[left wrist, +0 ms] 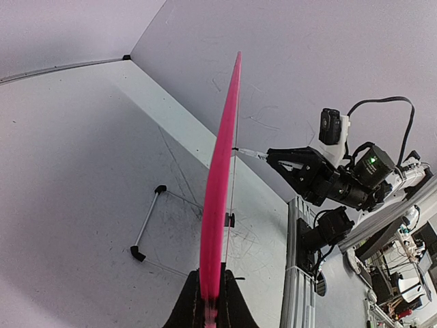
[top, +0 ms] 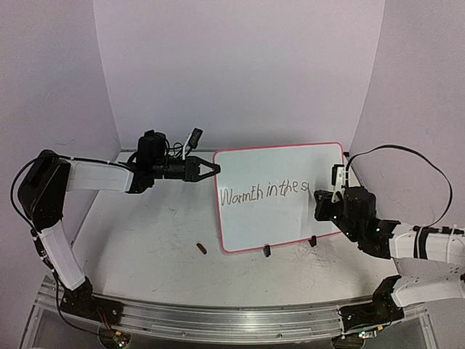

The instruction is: Write a sentence on the whiteboard

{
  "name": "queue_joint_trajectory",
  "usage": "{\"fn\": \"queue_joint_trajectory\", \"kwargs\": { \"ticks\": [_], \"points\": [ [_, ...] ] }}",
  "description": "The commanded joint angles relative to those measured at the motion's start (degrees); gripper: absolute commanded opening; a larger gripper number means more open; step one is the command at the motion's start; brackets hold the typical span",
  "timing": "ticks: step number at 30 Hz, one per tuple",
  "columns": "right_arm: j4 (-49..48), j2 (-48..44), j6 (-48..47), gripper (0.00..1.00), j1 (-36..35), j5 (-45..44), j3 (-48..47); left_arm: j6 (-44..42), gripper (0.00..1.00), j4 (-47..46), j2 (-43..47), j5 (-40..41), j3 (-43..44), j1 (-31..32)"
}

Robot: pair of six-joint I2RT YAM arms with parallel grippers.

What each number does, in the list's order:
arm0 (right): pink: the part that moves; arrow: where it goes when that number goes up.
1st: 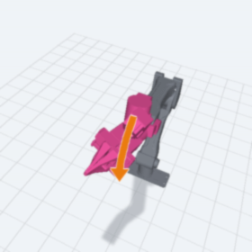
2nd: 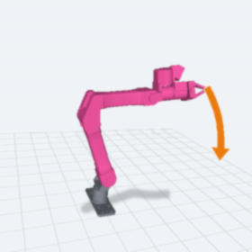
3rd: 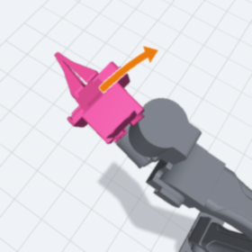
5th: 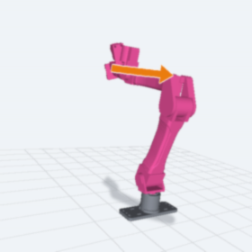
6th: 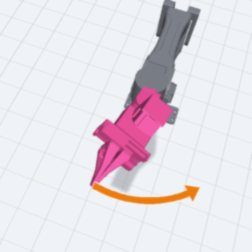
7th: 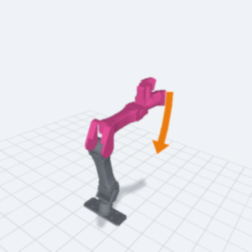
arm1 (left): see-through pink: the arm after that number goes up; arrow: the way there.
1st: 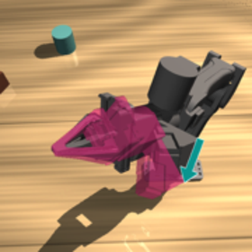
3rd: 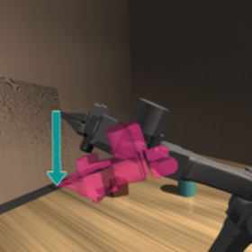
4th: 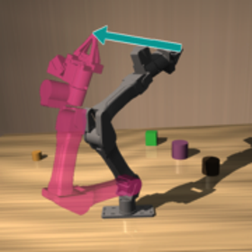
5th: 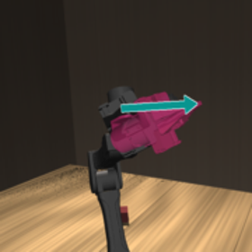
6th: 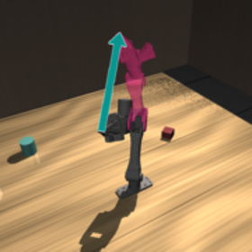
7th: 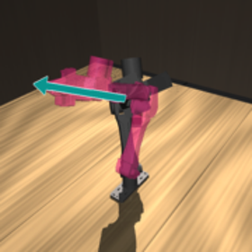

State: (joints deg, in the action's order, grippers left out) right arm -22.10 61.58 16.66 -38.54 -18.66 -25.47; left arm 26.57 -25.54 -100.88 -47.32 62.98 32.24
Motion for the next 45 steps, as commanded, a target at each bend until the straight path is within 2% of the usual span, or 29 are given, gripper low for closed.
{"fn": "queue_joint_trajectory", "kwargs": {
  "ticks": [1,11,22,45],
  "points": [
    [2.52,-0.47,1.0,0.0,0.14,-1.33,-0.57,-1.87,0.0,2.86,0.25,0.21,0.57,1.95],
    [2.86,-1.37,0.94,0.0,0.14,-3.91,-0.71,-1.87,0.0,2.93,0.03,0.2,0.65,1.97],
    [-3.36,0.4,0.0,0.0,0.14,-4.08,-1.16,-1.87,0.0,2.93,0.12,0.12,0.71,1.97],
    [-6.44,3.17,-2.2,0.0,0.12,-5.72,-2.89,-1.87,0.0,2.92,0.42,0.11,0.62,1.98]
  ]
}}
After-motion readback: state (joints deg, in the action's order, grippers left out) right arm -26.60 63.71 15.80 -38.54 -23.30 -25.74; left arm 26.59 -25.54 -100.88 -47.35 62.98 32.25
